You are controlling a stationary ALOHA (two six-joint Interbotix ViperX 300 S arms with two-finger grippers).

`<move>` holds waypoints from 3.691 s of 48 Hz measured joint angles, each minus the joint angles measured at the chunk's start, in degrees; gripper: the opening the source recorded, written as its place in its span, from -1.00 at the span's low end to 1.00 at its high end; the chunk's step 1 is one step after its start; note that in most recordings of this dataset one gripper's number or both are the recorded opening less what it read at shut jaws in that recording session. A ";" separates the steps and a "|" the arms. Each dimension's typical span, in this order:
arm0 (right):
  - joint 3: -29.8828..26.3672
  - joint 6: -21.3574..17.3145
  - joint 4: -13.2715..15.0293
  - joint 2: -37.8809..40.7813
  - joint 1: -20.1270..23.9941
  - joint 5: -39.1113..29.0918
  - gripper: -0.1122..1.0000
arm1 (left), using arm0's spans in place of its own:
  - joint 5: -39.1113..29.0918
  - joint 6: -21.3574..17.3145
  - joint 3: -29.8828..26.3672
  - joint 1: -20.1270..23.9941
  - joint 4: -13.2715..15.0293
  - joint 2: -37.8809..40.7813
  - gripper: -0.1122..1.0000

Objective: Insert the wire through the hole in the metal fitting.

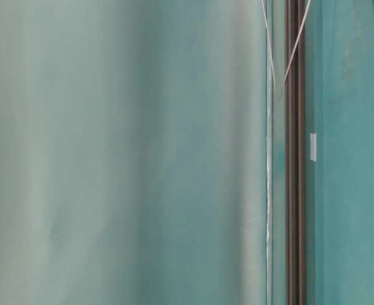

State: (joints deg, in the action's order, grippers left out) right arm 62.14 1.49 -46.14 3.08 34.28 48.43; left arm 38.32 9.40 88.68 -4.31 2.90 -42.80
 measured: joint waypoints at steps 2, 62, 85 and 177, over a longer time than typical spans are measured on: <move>-0.18 0.09 0.00 0.35 0.00 -0.09 -0.81 | 0.09 0.00 0.00 0.00 0.09 0.09 0.58; -3.87 1.76 2.29 3.25 -2.37 -0.79 -0.81 | -0.62 0.00 -5.80 -0.18 -0.09 8.44 0.58; -3.87 1.76 2.37 3.34 -2.37 -0.79 -0.81 | 14.15 -0.97 -16.88 -4.57 -0.09 36.12 0.58; -6.50 2.02 4.48 5.01 -3.96 -0.88 -0.81 | 20.21 -1.41 -32.34 -7.73 -0.18 59.33 0.58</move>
State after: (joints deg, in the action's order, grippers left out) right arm 55.63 3.52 -41.66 8.09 30.32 47.55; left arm 58.54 8.00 56.34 -12.04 2.72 16.52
